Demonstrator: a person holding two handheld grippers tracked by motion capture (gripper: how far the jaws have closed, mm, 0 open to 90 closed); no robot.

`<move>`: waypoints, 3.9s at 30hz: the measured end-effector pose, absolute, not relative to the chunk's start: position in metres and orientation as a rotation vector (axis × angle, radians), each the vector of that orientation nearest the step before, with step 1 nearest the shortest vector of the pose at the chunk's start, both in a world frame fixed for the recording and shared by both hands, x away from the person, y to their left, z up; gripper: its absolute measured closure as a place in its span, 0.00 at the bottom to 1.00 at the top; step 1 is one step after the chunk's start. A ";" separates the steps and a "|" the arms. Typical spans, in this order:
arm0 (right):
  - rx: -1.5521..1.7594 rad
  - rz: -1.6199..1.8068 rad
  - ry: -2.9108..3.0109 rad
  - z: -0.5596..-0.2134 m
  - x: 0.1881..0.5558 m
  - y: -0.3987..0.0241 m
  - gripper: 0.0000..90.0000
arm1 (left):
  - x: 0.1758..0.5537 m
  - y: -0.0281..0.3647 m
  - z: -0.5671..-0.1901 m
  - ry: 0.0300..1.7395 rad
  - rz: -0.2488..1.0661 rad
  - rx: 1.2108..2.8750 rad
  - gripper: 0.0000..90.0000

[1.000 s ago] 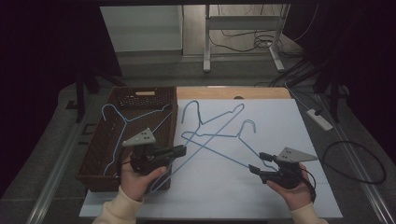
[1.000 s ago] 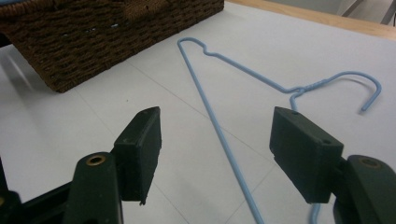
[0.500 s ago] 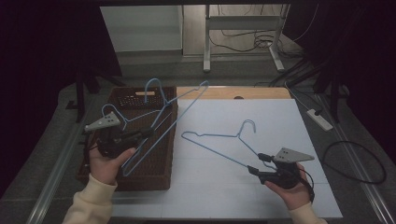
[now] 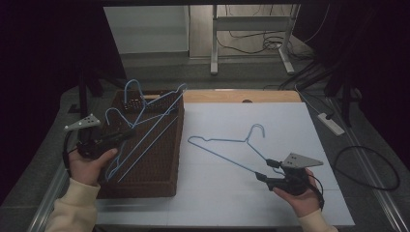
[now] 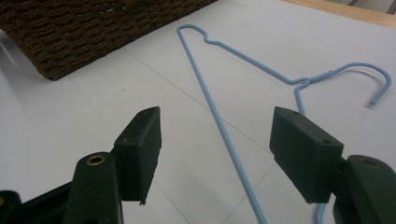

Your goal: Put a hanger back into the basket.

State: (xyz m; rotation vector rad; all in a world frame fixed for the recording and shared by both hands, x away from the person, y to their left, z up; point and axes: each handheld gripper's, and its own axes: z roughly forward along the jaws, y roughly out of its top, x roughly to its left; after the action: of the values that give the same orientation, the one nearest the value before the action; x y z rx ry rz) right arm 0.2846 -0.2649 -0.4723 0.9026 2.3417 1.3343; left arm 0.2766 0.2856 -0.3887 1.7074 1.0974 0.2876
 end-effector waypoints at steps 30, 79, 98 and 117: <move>0.908 1.338 2.343 -0.473 0.285 -0.265 0.39 | 0.305 0.291 -0.429 1.220 0.214 1.869 0.96; 0.925 1.318 2.357 -0.474 0.286 -0.266 0.38 | 0.269 0.263 -0.410 1.106 0.401 1.875 0.45; 0.927 1.286 2.374 -0.475 0.289 -0.267 0.38 | 0.243 0.214 -0.426 0.973 0.327 1.893 0.43; 0.974 1.238 2.363 -0.472 0.291 -0.277 0.40 | 0.237 0.196 -0.434 0.940 0.326 1.898 0.42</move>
State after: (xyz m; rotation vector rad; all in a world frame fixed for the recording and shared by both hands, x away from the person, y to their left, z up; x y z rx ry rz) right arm 0.2910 -0.2775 -0.4719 0.9735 2.3631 1.2376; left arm 0.2372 0.1957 -0.4341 1.8976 0.9396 0.3256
